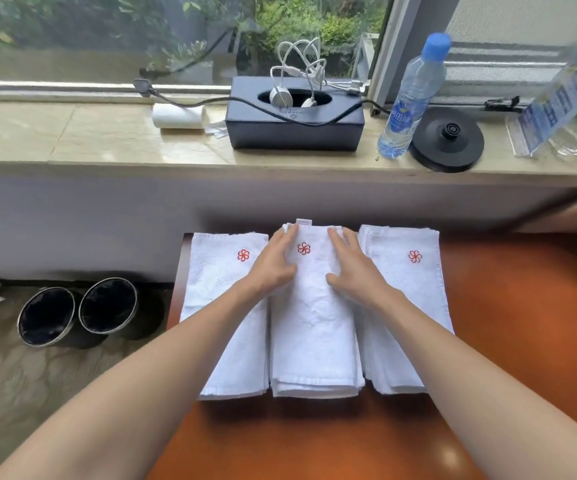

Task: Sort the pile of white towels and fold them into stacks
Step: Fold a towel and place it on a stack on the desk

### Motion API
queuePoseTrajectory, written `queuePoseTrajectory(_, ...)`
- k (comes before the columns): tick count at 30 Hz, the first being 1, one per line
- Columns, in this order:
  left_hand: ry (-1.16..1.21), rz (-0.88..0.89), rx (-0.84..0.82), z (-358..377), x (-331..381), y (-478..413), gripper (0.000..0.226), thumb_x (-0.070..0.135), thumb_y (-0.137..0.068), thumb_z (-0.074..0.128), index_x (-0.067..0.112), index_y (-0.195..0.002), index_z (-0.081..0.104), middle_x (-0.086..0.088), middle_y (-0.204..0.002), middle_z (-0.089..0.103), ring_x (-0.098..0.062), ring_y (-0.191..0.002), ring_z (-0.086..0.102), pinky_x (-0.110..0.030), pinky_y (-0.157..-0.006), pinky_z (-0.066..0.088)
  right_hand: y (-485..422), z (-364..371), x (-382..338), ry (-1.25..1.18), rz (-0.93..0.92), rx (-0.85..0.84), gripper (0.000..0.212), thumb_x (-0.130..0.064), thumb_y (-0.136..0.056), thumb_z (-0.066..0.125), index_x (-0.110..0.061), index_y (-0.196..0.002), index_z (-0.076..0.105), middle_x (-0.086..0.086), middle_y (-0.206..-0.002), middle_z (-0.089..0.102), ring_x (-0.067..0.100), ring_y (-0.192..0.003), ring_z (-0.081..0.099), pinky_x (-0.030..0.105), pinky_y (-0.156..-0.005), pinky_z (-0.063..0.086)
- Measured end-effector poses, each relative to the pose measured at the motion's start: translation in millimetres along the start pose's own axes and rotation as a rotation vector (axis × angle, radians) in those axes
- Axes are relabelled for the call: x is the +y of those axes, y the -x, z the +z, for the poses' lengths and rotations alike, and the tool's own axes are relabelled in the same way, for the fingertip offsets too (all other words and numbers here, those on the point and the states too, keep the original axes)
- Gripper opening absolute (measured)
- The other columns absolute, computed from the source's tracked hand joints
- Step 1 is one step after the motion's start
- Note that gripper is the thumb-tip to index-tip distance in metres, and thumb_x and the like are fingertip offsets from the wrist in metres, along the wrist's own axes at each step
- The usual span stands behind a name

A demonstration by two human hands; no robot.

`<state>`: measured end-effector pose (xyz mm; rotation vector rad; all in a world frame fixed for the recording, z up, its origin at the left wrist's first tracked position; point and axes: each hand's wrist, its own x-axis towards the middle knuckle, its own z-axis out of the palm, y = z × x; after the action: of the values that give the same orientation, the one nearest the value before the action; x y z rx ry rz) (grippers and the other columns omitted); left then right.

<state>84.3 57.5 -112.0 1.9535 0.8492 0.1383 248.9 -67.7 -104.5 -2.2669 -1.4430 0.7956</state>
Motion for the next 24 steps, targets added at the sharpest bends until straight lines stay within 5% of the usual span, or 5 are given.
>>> queuePoseTrajectory(4,-0.047,0.002,0.012,12,-4,5,0.083,-0.006,-0.089,0.051,0.015,-0.163,0.022,-0.004,-0.171,-0.008,-0.014,-0.158,-0.002,-0.018,-0.123,0.011,6,7,5,-0.079,0.023,0.037,0.085,-0.012,-0.093,0.063,-0.02,-0.164,0.018,-0.007,-0.171,-0.011,0.017,-0.157,0.013,0.029,-0.115,0.033)
queuePoseTrajectory(7,-0.09,0.024,0.082,28,-6,27,0.072,-0.005,-0.088,0.05,0.014,-0.157,0.034,-0.01,-0.169,-0.016,-0.02,-0.159,-0.009,-0.031,-0.126,0.014,29,22,7,-0.129,0.042,0.078,0.076,-0.01,-0.094,0.06,-0.019,-0.162,0.026,-0.011,-0.169,-0.016,0.013,-0.157,0.007,0.027,-0.116,0.028)
queuePoseTrajectory(13,-0.106,-0.002,0.077,52,-12,90,0.058,0.0,-0.091,0.057,0.009,-0.145,0.041,-0.012,-0.162,-0.003,-0.028,-0.151,0.021,-0.03,-0.116,0.033,91,53,1,-0.185,0.13,0.079,0.068,-0.013,-0.097,0.061,-0.017,-0.158,0.03,-0.008,-0.167,-0.014,0.023,-0.151,0.022,0.029,-0.114,0.03)
queuePoseTrajectory(19,-0.123,-0.054,0.036,72,-11,147,0.046,-0.002,-0.089,0.054,0.003,-0.133,0.044,-0.015,-0.153,0.007,-0.031,-0.143,0.027,-0.024,-0.103,0.034,150,66,-3,-0.122,0.178,-0.032,0.062,-0.008,-0.097,0.057,-0.009,-0.154,0.033,0.003,-0.168,-0.007,0.027,-0.147,0.022,0.036,-0.119,0.027)
queuePoseTrajectory(24,-0.255,-0.062,0.009,81,-7,179,0.038,0.005,-0.089,0.055,0.004,-0.127,0.051,-0.018,-0.152,0.015,-0.042,-0.123,0.042,-0.038,-0.098,0.041,184,68,-16,-0.043,0.139,-0.069,0.048,-0.008,-0.098,0.053,-0.01,-0.144,0.043,0.01,-0.168,0.007,0.032,-0.147,0.027,0.043,-0.121,0.028)
